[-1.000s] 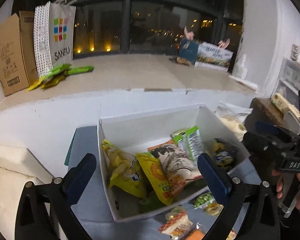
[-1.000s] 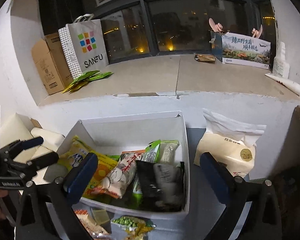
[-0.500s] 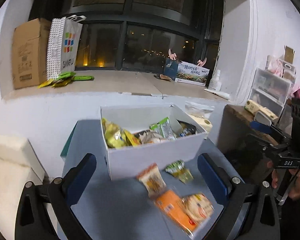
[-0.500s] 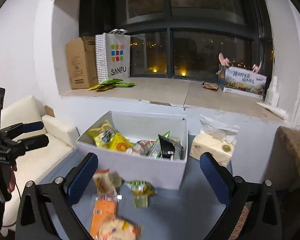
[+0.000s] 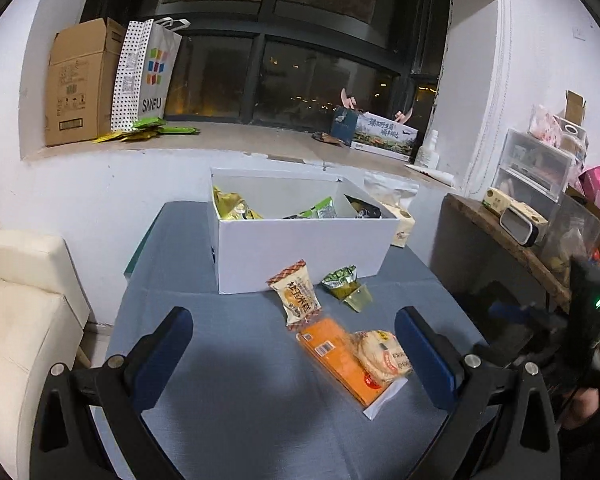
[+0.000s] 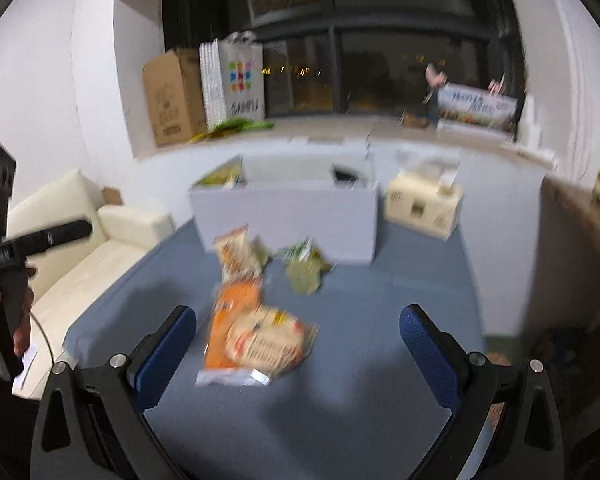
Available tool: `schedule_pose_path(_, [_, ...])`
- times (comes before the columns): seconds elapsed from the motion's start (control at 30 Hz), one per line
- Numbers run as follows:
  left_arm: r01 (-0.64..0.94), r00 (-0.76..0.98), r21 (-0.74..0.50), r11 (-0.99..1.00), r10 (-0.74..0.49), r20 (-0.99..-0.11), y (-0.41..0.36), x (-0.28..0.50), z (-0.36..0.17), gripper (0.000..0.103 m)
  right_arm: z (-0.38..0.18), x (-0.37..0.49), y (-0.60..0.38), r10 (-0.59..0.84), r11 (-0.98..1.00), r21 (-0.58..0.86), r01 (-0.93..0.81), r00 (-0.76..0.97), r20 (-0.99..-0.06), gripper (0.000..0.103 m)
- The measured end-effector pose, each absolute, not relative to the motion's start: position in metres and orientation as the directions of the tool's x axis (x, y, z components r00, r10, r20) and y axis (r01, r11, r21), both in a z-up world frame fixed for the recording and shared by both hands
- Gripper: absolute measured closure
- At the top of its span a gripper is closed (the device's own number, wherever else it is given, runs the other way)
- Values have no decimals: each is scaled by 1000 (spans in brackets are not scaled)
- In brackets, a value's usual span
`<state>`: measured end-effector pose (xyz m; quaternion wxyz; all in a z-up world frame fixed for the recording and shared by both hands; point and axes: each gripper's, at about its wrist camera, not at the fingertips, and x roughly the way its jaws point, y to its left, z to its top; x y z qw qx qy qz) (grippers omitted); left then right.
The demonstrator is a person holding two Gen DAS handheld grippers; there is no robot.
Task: Organize snacks
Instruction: 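Grasp the round white bread pack with the right tool while the left tool grasps the orange-checkered snack bag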
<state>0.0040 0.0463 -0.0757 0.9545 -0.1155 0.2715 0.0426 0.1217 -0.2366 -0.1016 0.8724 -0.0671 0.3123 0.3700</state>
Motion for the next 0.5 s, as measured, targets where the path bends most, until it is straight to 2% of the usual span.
schedule_pose_path(0.17, [-151,847,-202,968,21,-531,49,3,-78,0,-133,124,-197,568,674,63,-736,463,-681,0])
schedule_pose_path(0.5, [-173,828,-211,962,26,-560,54,4,-90,0,-192,170,-140,482,675,115,-729,318,-816,0])
